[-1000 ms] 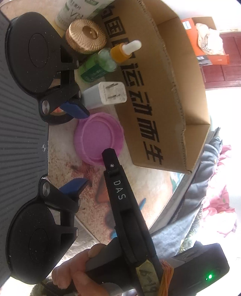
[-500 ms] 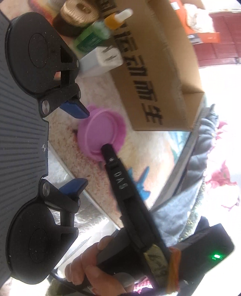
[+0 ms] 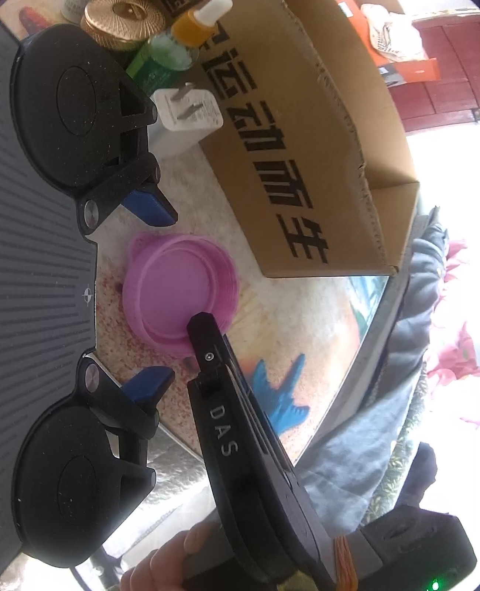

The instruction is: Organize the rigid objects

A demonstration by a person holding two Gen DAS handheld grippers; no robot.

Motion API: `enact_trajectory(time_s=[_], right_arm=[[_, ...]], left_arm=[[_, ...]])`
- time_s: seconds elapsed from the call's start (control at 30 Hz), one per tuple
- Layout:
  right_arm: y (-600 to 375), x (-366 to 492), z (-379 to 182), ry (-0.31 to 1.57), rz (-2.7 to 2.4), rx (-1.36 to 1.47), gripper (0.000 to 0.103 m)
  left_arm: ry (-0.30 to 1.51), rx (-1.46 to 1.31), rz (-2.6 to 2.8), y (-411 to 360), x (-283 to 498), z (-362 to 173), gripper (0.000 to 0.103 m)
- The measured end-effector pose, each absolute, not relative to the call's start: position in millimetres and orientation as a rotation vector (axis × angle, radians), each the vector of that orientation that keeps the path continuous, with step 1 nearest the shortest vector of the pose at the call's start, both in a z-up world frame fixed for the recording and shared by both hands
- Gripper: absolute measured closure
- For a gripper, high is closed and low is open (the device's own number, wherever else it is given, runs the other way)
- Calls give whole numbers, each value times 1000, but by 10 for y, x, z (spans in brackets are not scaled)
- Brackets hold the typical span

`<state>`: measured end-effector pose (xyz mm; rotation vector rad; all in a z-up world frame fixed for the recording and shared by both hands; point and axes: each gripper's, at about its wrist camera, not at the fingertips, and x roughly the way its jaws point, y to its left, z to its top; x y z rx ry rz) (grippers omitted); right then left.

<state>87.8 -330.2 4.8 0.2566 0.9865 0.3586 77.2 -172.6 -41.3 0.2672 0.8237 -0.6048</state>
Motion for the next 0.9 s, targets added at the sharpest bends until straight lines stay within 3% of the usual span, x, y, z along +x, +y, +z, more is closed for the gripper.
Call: enact_trajectory(time_s=[0.13, 0.2, 0.9], right_arm=[[-3317, 892, 44, 987, 369, 267, 91], [-3312, 898, 42, 984, 374, 266, 90], [-3156, 985, 51, 1009, 378, 243, 89]], left_arm=[[822, 267, -597, -1733, 779, -436, 22], [821, 275, -588, -1754, 785, -440, 29], [830, 242, -513, -1713, 773, -464, 29]])
